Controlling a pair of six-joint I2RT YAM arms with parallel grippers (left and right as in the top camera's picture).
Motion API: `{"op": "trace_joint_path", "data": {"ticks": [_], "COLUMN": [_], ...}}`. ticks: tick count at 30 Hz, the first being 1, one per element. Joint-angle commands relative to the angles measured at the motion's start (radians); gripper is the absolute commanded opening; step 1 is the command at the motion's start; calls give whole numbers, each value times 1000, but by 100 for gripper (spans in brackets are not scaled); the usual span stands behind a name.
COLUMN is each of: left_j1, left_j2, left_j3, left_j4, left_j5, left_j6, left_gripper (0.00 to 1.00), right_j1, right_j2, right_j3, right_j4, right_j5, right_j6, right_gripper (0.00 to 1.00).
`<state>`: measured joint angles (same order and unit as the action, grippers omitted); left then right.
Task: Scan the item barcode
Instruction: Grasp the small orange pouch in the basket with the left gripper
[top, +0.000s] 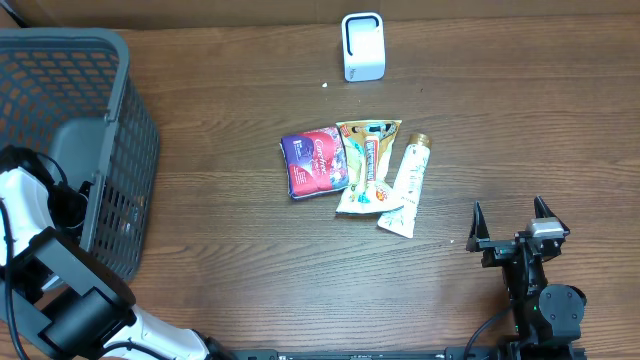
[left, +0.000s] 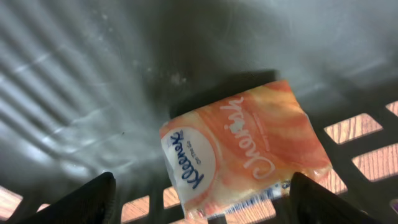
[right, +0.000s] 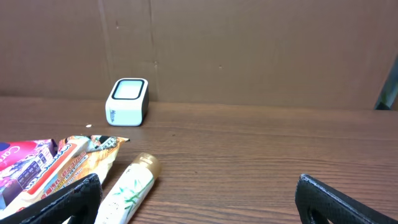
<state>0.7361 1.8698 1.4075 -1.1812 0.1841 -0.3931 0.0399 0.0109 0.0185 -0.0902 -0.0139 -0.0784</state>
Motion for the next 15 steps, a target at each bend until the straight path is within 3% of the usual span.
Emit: {"op": "trace_joint_path", "data": {"ticks": [1, 5, 8, 11, 14, 15], "left_j1": [-4, -4, -4, -4, -4, -4], "left_j2": [0, 0, 0, 0, 0, 0], "left_j3": [-57, -100, -123, -123, -123, -123], "left_j4": [30, 90, 122, 127, 142, 147], "left_j5": [31, 47, 56, 49, 48, 46], "left_j6": [-4, -3, -3, -3, -2, -2], "left_gripper": [81, 81, 70, 49, 11, 7], "right_j1": [-2, -2, -2, -2, -2, -2], "right_j2": [-8, -8, -8, -8, -8, -8], "right_j3": [-10, -10, -10, -10, -10, -10], "right_j4": [6, 6, 5, 5, 5, 5], "right_j5": [10, 10, 10, 10, 10, 10], "right_j6": [-1, -1, -1, -1, -1, -1], "right_gripper": [100, 100, 100, 100, 100, 100]}}
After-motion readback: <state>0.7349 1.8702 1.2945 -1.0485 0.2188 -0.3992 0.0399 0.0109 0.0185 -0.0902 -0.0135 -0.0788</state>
